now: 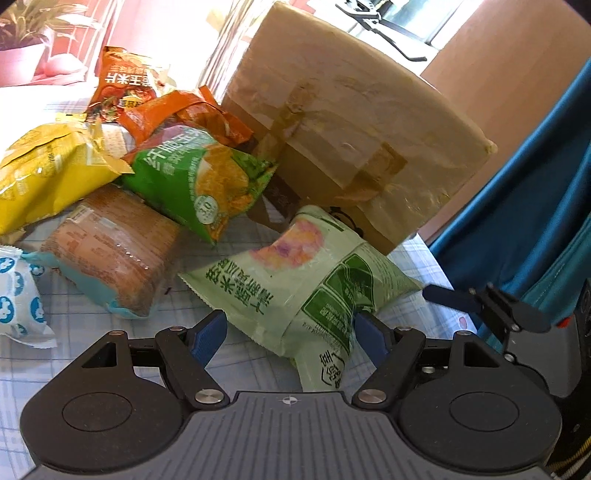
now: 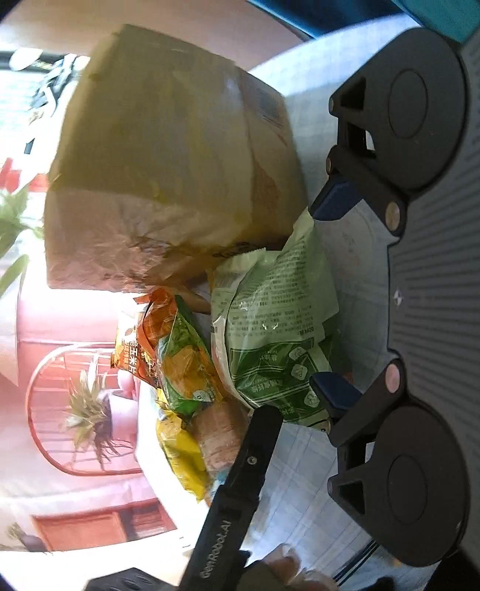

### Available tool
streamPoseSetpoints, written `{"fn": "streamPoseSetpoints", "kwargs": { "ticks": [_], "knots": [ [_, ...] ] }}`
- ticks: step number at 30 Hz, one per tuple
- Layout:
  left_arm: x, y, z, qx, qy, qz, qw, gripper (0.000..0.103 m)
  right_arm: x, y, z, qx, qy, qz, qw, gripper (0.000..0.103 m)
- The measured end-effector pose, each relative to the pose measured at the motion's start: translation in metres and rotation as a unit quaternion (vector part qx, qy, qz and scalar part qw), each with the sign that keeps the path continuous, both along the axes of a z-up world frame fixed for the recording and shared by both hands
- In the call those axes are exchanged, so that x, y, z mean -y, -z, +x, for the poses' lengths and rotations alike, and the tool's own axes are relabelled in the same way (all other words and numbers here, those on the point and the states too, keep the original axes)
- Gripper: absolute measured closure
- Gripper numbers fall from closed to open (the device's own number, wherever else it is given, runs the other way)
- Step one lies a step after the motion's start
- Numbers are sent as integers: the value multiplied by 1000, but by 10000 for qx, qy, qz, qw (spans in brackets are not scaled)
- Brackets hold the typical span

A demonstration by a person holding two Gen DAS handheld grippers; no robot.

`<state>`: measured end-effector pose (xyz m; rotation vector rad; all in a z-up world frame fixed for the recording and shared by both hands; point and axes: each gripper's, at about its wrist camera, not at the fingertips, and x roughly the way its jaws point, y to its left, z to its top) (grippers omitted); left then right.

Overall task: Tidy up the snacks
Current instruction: 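Lower the left gripper onto the pale green snack bag and close, then lift the pale green bag into the cardboard box and open the left gripper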

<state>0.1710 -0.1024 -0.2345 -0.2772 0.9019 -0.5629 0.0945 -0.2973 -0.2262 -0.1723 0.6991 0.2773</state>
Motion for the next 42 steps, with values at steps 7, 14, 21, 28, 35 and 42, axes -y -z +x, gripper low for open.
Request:
{"fn": "streamPoseSetpoints", "kwargs": {
  "ticks": [7, 14, 21, 28, 35, 42],
  "knots": [
    [1, 3, 3, -5, -20, -39, 10000, 25, -5, -2, 8, 257, -263, -354, 9987, 12],
    [6, 9, 13, -136, -29, -179, 9997, 25, 11, 5, 31, 102, -278, 185, 9994, 12],
    [11, 15, 17, -148, 91, -117, 9998, 45, 14, 19, 39, -65, -459, 764, 9960, 21],
    [10, 10, 11, 0, 152, -64, 9999, 46, 18, 17, 24, -87, -428, 968, 9943, 46],
    [-1, -13, -7, 311, 310, -98, 9990, 46, 9, -2, 1, 43, -505, 1051, 9932, 58],
    [-23, -59, -31, 925, 282, -221, 9951, 46, -4, -40, -20, 479, -603, 1010, 9919, 59]
  ]
}}
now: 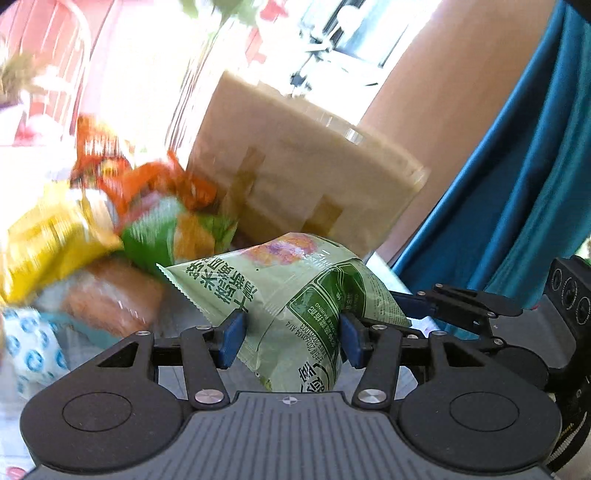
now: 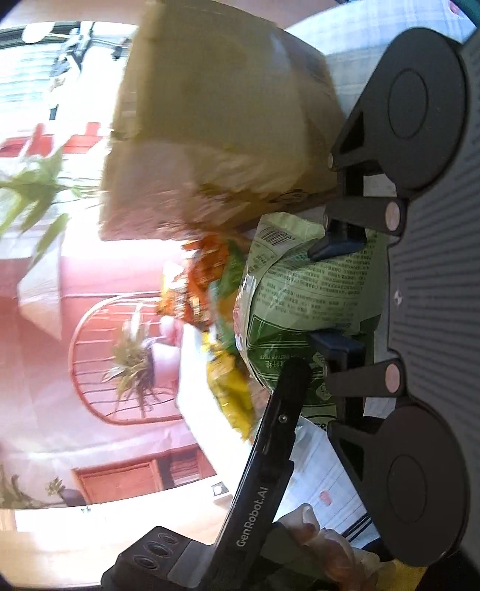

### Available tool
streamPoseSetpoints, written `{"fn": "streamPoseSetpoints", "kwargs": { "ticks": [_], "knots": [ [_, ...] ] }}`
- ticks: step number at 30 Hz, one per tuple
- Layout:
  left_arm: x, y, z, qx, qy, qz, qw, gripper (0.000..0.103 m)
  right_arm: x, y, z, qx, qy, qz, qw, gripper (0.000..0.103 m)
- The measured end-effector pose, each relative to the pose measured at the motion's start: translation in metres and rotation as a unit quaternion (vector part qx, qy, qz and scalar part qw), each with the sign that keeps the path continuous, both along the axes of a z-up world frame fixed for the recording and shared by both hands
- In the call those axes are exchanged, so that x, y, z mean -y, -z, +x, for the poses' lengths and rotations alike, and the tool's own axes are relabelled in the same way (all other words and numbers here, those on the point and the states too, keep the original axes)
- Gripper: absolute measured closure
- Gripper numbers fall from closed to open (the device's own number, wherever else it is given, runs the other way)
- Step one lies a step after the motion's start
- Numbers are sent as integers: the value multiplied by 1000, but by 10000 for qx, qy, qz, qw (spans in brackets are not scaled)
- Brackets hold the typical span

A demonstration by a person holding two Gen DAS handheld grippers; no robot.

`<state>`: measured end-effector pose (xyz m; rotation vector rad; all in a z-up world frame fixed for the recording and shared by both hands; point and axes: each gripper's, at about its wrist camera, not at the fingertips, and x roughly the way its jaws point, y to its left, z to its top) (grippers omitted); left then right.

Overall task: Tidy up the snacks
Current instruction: 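Lift the pale green bag into the cardboard box and open the left gripper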

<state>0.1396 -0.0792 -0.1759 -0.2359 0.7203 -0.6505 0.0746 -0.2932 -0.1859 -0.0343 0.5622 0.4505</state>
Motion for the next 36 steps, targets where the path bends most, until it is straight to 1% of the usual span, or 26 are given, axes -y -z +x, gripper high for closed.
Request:
{"fn": "streamPoseSetpoints", "kwargs": {
  "ticks": [6, 9, 12, 15, 18, 21, 26, 27, 30, 32, 36],
  "knots": [
    [-16, -53, -10, 665, -141, -111, 9976, 46, -17, -47, -11, 653, -70, -61, 9978, 59],
    [-15, -81, -3, 964, -172, -176, 9950, 46, -25, -74, -9, 1005, -47, -131, 9948, 59],
    [-12, -108, 12, 1198, -95, -213, 9925, 46, -31, -101, -3, 1313, 10, -229, 9911, 59],
    [-4, -131, 36, 1276, 93, -265, 9914, 46, -27, -125, 14, 1462, 132, -240, 9889, 59],
    [11, -147, 70, 1135, 266, -277, 9928, 46, -17, -141, 37, 1534, 331, -312, 9871, 59],
    [34, -158, 106, 1023, 378, -142, 9939, 46, -5, -147, 60, 1526, 543, -360, 9861, 59],
    [80, -168, 158, 1152, 645, 325, 9907, 45, 30, -145, 102, 1294, 999, -13, 9865, 59],
    [90, -168, 170, 1082, 730, 394, 9907, 42, 37, -144, 108, 1219, 1134, 88, 9860, 59],
    [113, -158, 198, 761, 960, 699, 9900, 41, 56, -141, 121, 1010, 1414, 269, 9844, 59],
    [124, -150, 215, 590, 1043, 796, 9896, 41, 66, -135, 130, 848, 1592, 298, 9831, 59],
    [142, -133, 244, 249, 1224, 1073, 9864, 41, 81, -116, 143, 427, 1831, 528, 9807, 59]
  ]
}}
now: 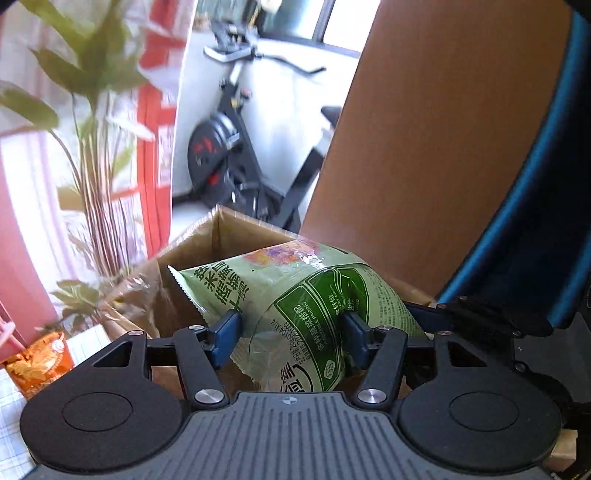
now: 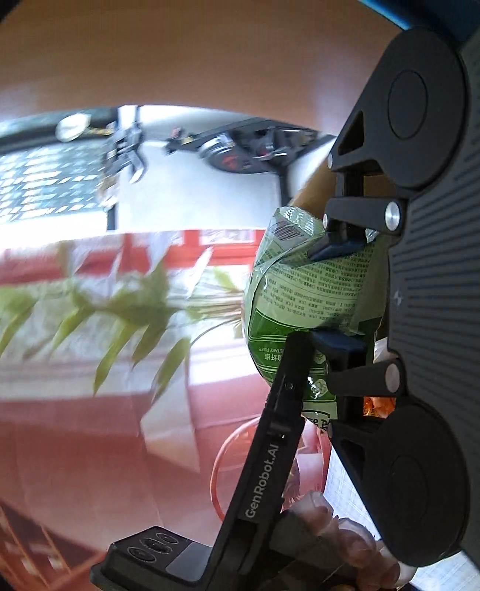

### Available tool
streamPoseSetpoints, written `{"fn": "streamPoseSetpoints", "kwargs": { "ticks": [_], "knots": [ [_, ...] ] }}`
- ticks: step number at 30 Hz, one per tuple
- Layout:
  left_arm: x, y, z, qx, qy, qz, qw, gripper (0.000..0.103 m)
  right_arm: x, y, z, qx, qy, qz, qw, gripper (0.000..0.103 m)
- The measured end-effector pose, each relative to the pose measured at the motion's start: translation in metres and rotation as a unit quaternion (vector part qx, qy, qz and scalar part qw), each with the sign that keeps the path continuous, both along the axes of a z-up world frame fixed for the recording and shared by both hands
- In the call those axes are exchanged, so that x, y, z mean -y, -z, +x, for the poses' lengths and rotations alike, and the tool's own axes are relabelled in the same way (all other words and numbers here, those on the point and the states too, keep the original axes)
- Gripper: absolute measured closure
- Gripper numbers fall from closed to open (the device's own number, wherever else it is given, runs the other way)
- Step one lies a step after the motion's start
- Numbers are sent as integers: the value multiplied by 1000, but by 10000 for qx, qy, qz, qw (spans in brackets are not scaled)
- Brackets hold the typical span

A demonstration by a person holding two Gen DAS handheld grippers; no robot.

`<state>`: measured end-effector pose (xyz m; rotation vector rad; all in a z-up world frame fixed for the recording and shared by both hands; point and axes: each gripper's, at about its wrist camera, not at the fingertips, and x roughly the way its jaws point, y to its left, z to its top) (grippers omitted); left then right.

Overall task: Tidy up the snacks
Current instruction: 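Lift the pale green bag into the cardboard box and open the left gripper, then move the left gripper back to the pile over the yellow snack bag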

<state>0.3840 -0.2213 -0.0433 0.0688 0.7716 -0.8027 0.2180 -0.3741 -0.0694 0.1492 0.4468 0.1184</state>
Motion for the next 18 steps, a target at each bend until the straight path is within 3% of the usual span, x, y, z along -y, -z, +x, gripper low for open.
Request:
{"fn": "streamPoseSetpoints", "kwargs": {
  "ticks": [6, 9, 13, 18],
  "knots": [
    [19, 25, 23, -148, 66, 246, 9996, 36, 12, 24, 14, -550, 272, 208, 9979, 59],
    [24, 27, 24, -12, -173, 418, 9990, 20, 14, 30, 12, -695, 444, 290, 9962, 58],
    [10, 24, 22, 65, -244, 381, 9990, 20, 8, 29, 11, -753, 751, 133, 9942, 57],
    [-42, 3, 7, 347, -258, 80, 9990, 20, -14, 14, -13, -368, 685, 73, 9969, 57]
  ]
}}
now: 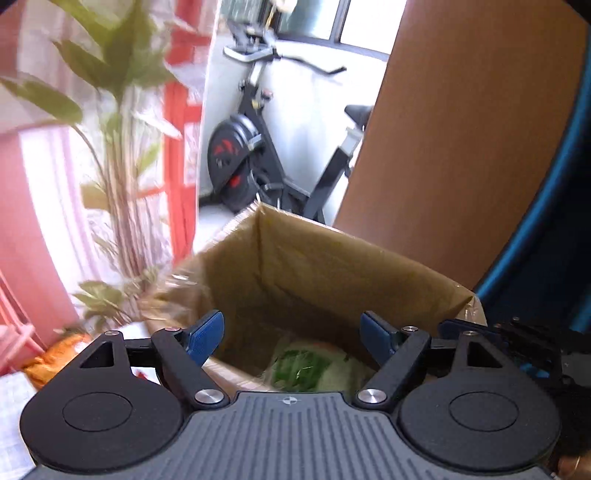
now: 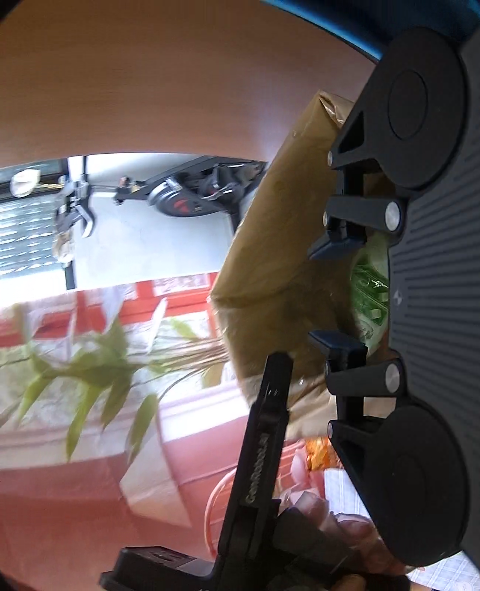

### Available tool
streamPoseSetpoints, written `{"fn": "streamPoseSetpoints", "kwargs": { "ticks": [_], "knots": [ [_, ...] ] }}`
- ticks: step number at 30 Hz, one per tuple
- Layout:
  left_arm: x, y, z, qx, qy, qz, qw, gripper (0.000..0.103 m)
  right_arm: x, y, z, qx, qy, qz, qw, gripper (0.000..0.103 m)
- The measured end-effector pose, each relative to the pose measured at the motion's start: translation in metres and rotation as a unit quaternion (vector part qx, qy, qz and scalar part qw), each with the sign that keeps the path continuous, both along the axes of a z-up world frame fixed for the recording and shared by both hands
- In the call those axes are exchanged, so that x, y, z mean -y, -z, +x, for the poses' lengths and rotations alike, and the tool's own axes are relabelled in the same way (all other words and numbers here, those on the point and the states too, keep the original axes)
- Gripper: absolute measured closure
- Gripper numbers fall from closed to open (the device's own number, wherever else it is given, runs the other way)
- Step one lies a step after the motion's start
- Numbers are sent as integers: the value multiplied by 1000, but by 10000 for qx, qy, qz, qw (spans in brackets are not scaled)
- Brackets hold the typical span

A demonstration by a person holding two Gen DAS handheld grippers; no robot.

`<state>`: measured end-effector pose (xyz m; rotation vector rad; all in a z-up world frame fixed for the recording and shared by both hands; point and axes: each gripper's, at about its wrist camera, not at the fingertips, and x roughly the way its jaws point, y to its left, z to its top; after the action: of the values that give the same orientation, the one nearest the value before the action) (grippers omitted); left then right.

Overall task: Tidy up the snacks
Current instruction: 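Move the left gripper back to the pile over the yellow snack bag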

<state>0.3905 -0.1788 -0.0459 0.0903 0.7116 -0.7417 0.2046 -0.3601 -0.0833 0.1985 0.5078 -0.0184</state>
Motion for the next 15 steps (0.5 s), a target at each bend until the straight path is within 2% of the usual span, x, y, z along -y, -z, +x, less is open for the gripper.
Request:
{"fn": "streamPoseSetpoints", "kwargs": {
  "ticks": [8, 10, 11, 15],
  "knots": [
    [-123, -28, -34, 272, -532, -60, 9982, 18, -62, -13, -25, 441, -833, -133, 9955, 57],
    [-154, -29, -46, 243, -670, -62, 9974, 14, -79, -11, -28, 488, -1101, -69, 9927, 55],
    [-169, -27, -53, 218, -735, -51, 9970, 9, -87, -9, -27, 488, -1237, -56, 9911, 54],
    [-219, -6, -89, 445, -891, 180, 9949, 6, -120, 8, -26, 446, -1786, -103, 9829, 36]
  ]
}}
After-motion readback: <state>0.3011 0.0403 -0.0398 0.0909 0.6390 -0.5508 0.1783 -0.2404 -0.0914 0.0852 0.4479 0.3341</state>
